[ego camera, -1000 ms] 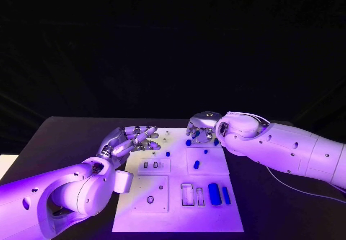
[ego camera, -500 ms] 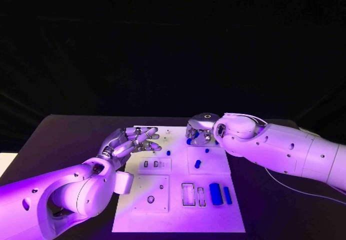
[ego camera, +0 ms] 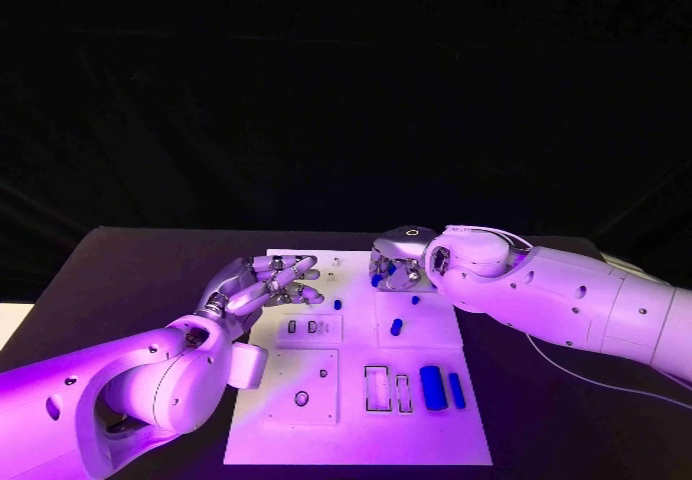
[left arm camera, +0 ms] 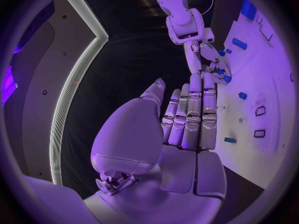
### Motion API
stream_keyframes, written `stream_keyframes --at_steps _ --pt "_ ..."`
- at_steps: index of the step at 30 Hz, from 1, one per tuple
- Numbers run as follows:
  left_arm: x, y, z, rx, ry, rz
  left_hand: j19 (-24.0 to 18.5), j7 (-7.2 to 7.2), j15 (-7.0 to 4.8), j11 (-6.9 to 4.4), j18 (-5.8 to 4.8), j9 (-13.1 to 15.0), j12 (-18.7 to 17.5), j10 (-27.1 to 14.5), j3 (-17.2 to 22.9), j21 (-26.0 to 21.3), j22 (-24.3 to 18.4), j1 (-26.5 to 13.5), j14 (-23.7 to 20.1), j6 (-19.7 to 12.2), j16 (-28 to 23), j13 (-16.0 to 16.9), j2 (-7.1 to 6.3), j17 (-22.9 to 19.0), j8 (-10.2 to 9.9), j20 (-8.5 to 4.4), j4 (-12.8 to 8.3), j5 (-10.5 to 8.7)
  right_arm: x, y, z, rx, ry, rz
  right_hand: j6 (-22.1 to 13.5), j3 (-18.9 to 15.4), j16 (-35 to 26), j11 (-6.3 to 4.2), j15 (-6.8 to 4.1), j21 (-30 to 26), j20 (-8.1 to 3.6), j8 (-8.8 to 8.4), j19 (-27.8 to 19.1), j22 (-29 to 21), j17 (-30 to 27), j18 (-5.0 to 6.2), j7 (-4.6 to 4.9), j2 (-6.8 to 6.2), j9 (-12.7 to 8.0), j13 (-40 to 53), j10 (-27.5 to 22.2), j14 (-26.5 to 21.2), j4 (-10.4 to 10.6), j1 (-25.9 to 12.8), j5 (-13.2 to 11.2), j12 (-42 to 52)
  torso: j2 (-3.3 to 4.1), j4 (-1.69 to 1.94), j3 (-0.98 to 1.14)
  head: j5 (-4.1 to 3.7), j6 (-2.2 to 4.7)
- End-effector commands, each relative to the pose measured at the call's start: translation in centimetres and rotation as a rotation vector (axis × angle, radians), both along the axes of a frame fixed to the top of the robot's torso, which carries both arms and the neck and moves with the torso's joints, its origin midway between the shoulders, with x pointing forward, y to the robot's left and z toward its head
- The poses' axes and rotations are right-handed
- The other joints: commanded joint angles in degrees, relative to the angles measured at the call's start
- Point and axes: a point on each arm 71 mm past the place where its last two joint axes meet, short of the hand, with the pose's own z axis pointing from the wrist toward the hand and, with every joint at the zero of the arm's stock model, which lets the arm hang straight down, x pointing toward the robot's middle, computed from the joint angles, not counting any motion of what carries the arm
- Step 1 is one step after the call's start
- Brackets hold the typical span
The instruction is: Assemble the parts on the task board
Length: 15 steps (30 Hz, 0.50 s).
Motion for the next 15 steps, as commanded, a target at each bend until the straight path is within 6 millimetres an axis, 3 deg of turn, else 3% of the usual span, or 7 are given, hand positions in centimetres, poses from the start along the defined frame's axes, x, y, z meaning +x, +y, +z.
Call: stream_keyframes --at_steps 1,6,9,13,15 --pt "0.0 -0.2 0.1 -0.008 0.004 -0.020 0.3 0.09 0.02 -0.04 0.48 -0.1 -0.2 -0.3 0.1 0.2 0.1 0.6 0.0 -0.5 0.2 -0.1 0.11 0.1 -0.2 0.04 -0.4 0.26 -0.2 0.2 -0.1 0.029 -0.004 0.014 0.9 0.8 1.9 -0.19 -0.50 1.8 -0.05 0.35 0.6 2.1 1.9 -0.90 -0.10 1.13 0.3 0.1 0.8 2.0 0.3 0.8 -0.2 0.2 0.24 0.02 0.02 -0.04 0.07" --pt "0.0 -0.1 0.0 -0.006 0.006 -0.017 0.3 0.10 0.02 -0.03 0.48 -0.1 -0.2 -0.4 0.1 0.2 0.1 0.6 -0.1 -0.6 0.2 -0.1 0.16 0.2 -0.2 0.03 -0.4 0.26 -0.5 0.4 1.2 0.194 -0.088 0.007 1.4 1.2 4.6 -0.36 -0.60 5.3 -0.20 0.40 0.8 6.1 4.5 -1.35 -0.21 1.24 0.7 0.2 1.7 1.9 1.8 0.0 -1.6 0.2 0.34 0.07 0.04 0.09 0.18" --pt "0.1 0.0 0.0 -0.005 0.007 -0.016 0.3 0.10 0.02 -0.03 0.48 -0.1 -0.2 -0.4 0.1 0.2 0.1 0.6 -0.1 -0.6 0.2 -0.1 0.16 0.2 -0.2 0.03 -0.4 0.26 -0.6 0.5 1.7 0.254 -0.124 -0.011 1.6 1.6 5.3 -0.40 -0.60 6.1 -0.19 0.42 0.5 6.9 5.0 -1.40 -0.24 1.41 0.9 0.2 1.9 1.7 2.4 0.1 -2.5 0.1 0.40 0.08 0.09 0.17 0.23" --pt "0.1 0.0 0.0 -0.008 0.011 -0.016 0.3 0.10 0.02 -0.03 0.48 -0.1 -0.2 -0.4 0.1 0.2 0.1 0.6 -0.1 -0.6 0.3 -0.1 0.18 0.2 -0.2 0.03 -0.4 0.26 -0.4 0.7 2.0 0.290 -0.140 -0.040 1.8 2.0 4.8 -0.39 -0.60 6.2 -0.14 0.42 0.0 6.7 4.1 -1.34 -0.26 1.50 1.0 0.2 2.0 1.3 2.7 0.4 -3.1 0.0 0.47 0.18 -0.07 0.00 0.41" --pt "0.1 0.0 0.0 -0.009 0.012 -0.015 0.3 0.10 0.02 -0.02 0.47 -0.1 -0.2 -0.4 0.2 0.2 0.1 0.7 -0.1 -0.6 0.3 -0.1 0.20 0.2 -0.2 0.03 -0.5 0.26 -0.2 1.0 2.0 0.305 -0.137 -0.059 1.8 2.4 4.5 -0.38 -0.58 6.3 -0.11 0.40 -0.2 6.6 3.8 -1.31 -0.24 1.60 1.1 0.2 2.0 1.0 2.7 0.7 -3.3 0.0 0.56 0.20 -0.03 0.36 0.50"
